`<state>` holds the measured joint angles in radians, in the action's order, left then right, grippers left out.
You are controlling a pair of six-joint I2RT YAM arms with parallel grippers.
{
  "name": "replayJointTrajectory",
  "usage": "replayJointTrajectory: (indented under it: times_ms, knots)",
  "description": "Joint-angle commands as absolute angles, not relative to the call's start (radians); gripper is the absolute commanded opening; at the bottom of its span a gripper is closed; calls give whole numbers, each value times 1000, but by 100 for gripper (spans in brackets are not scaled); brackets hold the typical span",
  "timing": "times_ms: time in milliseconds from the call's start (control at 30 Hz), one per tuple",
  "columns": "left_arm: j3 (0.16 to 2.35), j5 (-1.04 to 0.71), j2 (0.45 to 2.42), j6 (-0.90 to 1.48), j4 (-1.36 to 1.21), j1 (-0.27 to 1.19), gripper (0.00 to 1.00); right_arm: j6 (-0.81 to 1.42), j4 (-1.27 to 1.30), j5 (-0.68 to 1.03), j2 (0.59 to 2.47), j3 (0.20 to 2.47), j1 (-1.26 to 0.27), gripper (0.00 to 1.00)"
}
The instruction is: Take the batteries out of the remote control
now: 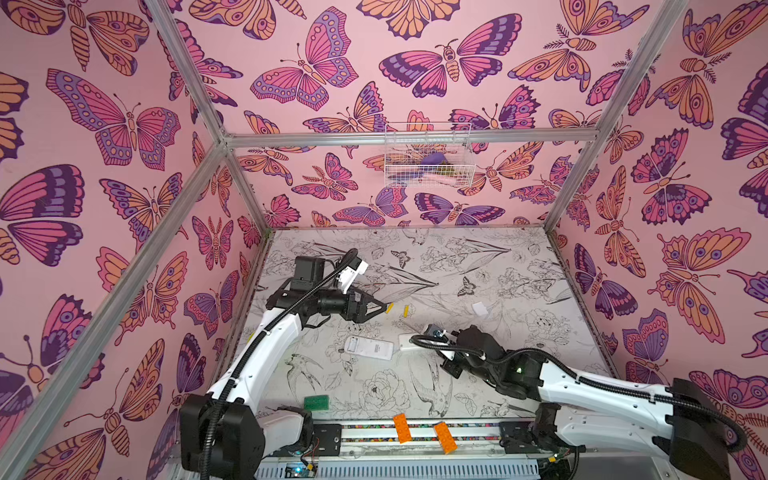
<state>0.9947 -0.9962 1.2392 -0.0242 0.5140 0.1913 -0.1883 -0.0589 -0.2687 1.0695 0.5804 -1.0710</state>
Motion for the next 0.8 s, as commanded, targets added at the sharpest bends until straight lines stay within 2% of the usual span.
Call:
replayJointTrajectory:
  times_ms: [0, 267, 433, 767]
  knots:
    - [947, -1073, 1247, 86, 425, 201, 89, -411, 35, -483, 1104, 626, -1128, 0]
    - [819, -1013, 1240, 219, 240, 237, 83, -600, 154, -625, 1169, 638, -1209, 0]
    - [779, -998, 1252, 314, 155, 272, 74, -659, 193, -686, 1191, 647, -1239, 0]
    - [748, -990, 1262, 336, 100, 328, 54, -699, 220, -713, 1240, 669, -1258, 0]
